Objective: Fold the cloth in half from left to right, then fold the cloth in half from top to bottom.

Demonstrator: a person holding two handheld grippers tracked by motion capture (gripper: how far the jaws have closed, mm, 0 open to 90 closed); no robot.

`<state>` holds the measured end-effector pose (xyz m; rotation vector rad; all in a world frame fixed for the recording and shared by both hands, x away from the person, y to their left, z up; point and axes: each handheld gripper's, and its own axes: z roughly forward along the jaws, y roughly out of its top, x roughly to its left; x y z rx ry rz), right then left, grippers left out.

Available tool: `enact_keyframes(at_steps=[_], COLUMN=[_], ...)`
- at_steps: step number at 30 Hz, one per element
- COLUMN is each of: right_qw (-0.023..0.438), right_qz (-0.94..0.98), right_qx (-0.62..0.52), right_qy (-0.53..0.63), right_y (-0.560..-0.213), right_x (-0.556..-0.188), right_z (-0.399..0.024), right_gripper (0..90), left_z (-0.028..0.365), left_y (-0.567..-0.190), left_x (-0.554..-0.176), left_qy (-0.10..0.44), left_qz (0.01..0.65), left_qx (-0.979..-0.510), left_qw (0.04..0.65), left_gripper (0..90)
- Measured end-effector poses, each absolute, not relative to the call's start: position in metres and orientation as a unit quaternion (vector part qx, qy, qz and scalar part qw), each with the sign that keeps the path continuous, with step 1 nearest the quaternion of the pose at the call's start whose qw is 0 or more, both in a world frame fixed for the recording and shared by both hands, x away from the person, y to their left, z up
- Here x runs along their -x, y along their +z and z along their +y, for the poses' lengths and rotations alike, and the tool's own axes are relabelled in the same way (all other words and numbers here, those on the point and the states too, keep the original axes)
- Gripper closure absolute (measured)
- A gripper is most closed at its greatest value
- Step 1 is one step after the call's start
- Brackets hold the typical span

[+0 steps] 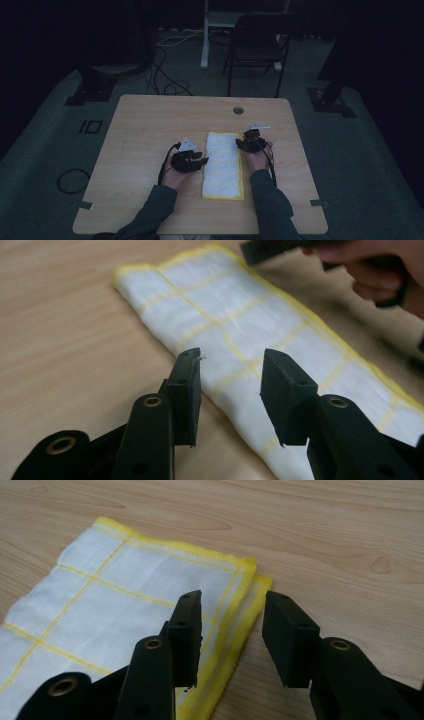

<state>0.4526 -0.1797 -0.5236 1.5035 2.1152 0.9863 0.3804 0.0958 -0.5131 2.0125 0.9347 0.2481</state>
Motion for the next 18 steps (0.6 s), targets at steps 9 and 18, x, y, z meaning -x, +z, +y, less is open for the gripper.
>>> enact_keyframes(at_steps=[9, 18], right_qw=[0.176, 0.17], right_qz=[0.747, 0.748], right_qx=[-0.533, -0.535], right_qy=[0.357, 0.354], right_y=[-0.524, -0.53], right_x=[-0.455, -0.46], right_z=[-0.182, -0.183], right_gripper=[56.9, 55.4], left_z=[0.095, 0.088], left_y=[-0.514, -0.521], left_x=[-0.42, -0.447], left_qy=[0.102, 0.112], left_qz=[0.409, 0.427], left_qx=[-0.801, -0.794], left_qw=[0.426, 0.417], left_gripper=[59.4, 59.2])
